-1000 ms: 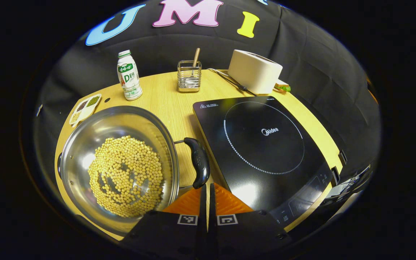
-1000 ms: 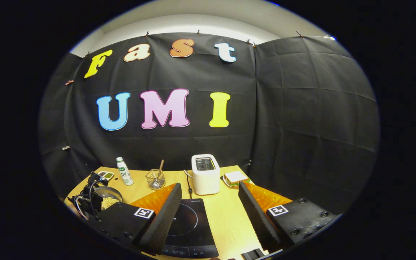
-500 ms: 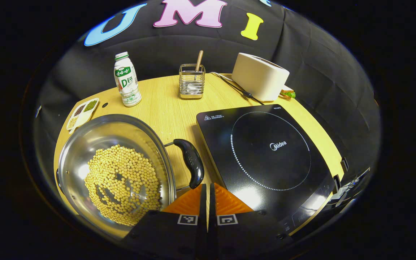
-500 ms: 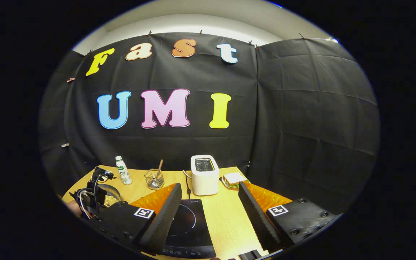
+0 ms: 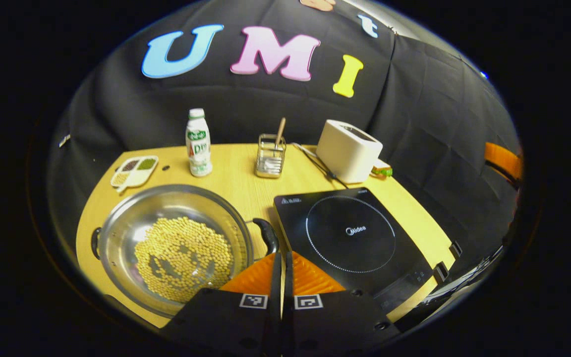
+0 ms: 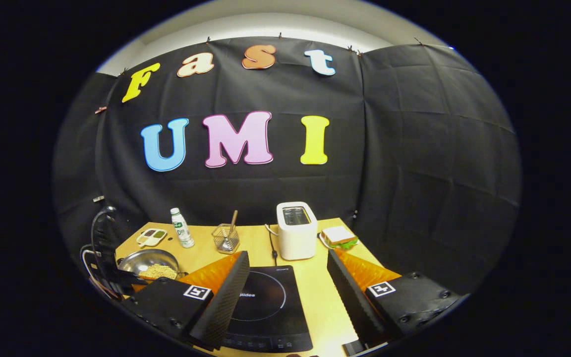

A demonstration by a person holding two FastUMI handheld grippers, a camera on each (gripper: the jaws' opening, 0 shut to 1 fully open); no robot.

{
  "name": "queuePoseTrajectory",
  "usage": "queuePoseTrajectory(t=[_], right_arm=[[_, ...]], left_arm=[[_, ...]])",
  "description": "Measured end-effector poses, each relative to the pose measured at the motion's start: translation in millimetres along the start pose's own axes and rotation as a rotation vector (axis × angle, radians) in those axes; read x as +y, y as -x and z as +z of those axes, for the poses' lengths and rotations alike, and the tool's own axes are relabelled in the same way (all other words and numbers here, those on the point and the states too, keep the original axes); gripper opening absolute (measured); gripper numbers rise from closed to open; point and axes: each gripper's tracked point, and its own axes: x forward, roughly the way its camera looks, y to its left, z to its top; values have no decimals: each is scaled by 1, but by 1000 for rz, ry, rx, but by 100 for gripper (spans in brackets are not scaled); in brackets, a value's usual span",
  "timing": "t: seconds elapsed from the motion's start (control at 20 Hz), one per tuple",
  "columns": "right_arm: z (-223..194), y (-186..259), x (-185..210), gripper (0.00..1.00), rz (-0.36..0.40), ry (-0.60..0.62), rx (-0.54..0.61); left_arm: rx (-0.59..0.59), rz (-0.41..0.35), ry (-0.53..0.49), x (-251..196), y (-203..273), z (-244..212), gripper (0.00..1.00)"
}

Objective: First push the handle of the pot to place it horizontally, then grasp the pot with both hands and set it on the induction cooktop.

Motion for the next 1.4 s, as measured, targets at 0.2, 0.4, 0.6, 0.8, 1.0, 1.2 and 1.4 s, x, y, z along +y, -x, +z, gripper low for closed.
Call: queuePoseTrajectory(t=[0.2, 0.4, 0.6, 0.8, 1.0, 1.2, 1.4], right_arm=[[-16, -10, 37, 99, 81, 20, 64], [-25, -23, 87, 98, 178, 46, 121], [-48, -37, 150, 99, 282, 6, 270], [-79, -50, 218, 99, 404, 1, 415], [-118, -72, 265, 99, 445, 28, 519], [-164, -93, 293, 99, 453, 74, 590], [-203, -118, 293, 99, 427, 177, 623]], left_arm=[[-153, 97, 34, 38, 52, 43, 17], [-283, 176, 121, 87, 98, 79, 66], [-251, 279, 153, 155, 115, 63, 95], [-176, 332, 203, 217, 117, 38, 95], [-95, 353, 172, 271, 110, 15, 95], [-41, 333, 210, 306, 88, -5, 95], [1, 291, 250, 319, 63, -26, 95]])
